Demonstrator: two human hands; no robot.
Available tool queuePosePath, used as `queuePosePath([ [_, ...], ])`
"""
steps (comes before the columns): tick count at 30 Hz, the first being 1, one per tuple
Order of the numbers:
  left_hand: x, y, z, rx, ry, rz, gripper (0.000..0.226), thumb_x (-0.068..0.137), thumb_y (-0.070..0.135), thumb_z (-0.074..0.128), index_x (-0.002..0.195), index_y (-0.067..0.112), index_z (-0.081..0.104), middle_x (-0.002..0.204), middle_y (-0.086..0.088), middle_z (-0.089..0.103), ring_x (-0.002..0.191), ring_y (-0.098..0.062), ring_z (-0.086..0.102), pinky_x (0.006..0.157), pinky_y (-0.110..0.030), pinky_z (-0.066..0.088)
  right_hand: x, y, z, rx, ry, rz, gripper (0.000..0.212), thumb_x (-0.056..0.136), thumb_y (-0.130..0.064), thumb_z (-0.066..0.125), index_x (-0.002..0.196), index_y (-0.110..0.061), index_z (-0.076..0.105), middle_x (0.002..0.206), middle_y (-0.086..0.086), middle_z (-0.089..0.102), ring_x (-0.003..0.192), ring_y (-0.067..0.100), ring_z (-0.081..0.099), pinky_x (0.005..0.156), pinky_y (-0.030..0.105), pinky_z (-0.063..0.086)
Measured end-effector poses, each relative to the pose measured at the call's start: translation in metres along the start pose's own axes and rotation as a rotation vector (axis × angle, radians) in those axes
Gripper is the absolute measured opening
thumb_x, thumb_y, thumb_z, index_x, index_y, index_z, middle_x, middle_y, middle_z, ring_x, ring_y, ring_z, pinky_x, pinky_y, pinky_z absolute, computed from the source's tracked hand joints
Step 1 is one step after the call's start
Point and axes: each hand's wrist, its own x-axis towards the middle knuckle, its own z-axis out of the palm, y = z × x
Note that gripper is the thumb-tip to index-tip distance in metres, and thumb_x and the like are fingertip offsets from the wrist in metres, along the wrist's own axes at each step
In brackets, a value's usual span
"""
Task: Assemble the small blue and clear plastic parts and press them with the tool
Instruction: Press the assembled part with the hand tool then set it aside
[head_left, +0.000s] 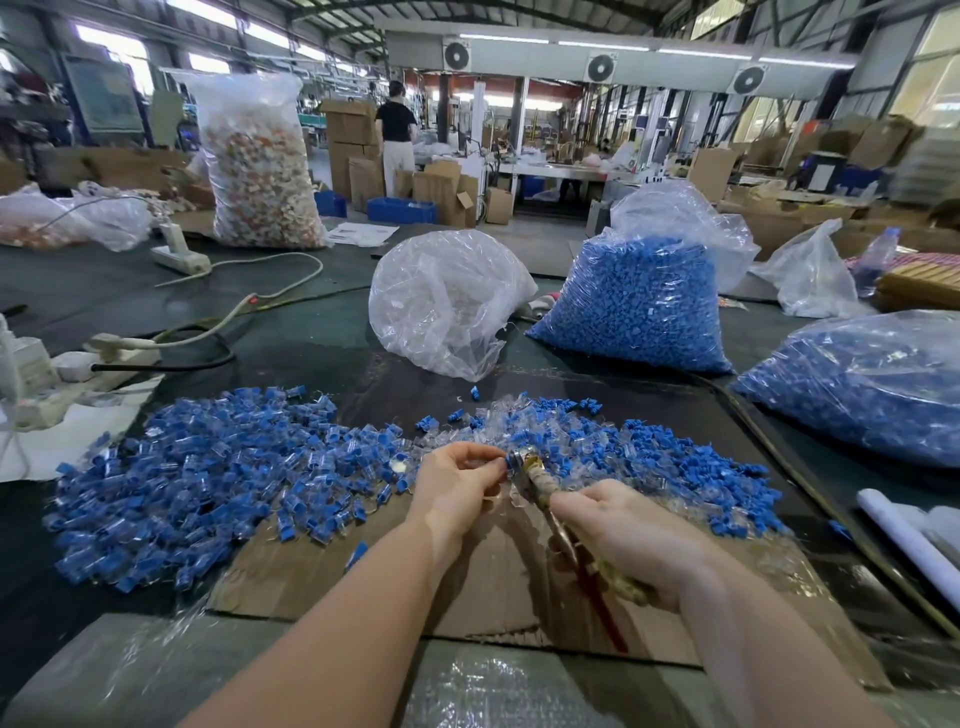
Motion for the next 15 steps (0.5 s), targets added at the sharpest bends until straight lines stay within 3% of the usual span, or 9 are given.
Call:
queuePosePath([
  [4,0.003,0.004,-0.006,0.026,0.054,-0.008,0.009,0.086,0.003,0.062,0.087,0.010,0.068,0.073,-0.006,0.066,0.051,-0.007,0.059,0.047,-0.016,0.049,0.005,-0.008,-0.001,0.104,-0.146,0.010,0.023,0.076,-0.009,0.061,0.097,-0.002,0.057,0.090,0.017,0.070,0.080,0.029,0.069,0.079,0.045,0.054],
  [5,0.004,0.005,-0.007,0.033,0.062,-0.011,0.009,0.086,0.003,0.062,0.085,0.011,0.067,0.073,-0.006,0.066,0.052,-0.008,0.059,0.047,-0.015,0.049,0.006,-0.010,-0.001,0.076,-0.155,0.010,0.022,0.075,-0.007,0.060,0.097,-0.005,0.057,0.092,0.018,0.070,0.081,0.030,0.069,0.082,0.047,0.053],
  [8,0.006,0.007,-0.009,0.030,0.086,-0.008,0.008,0.086,0.000,0.062,0.086,0.007,0.067,0.072,-0.010,0.064,0.054,-0.012,0.057,0.045,-0.015,0.048,0.011,-0.013,0.001,0.010,-0.139,0.009,0.017,0.076,-0.010,0.056,0.092,-0.017,0.054,0.089,0.010,0.069,0.077,0.021,0.070,0.072,0.036,0.056],
  [11,0.007,0.008,-0.010,0.015,0.095,-0.025,0.008,0.086,-0.001,0.062,0.090,0.003,0.066,0.073,-0.012,0.063,0.055,-0.014,0.056,0.049,-0.019,0.050,0.013,-0.018,0.002,-0.048,-0.154,0.000,0.011,0.077,-0.008,0.052,0.086,-0.016,0.054,0.096,0.013,0.068,0.096,0.028,0.066,0.087,0.046,0.051],
  [15,0.008,0.008,-0.011,-0.015,0.105,-0.046,0.007,0.086,-0.001,0.061,0.090,0.002,0.066,0.070,-0.011,0.062,0.054,-0.014,0.056,0.051,-0.021,0.051,0.015,-0.022,0.004,-0.035,-0.169,-0.010,0.012,0.079,-0.005,0.050,0.086,-0.011,0.056,0.101,0.019,0.067,0.100,0.033,0.064,0.090,0.049,0.049],
])
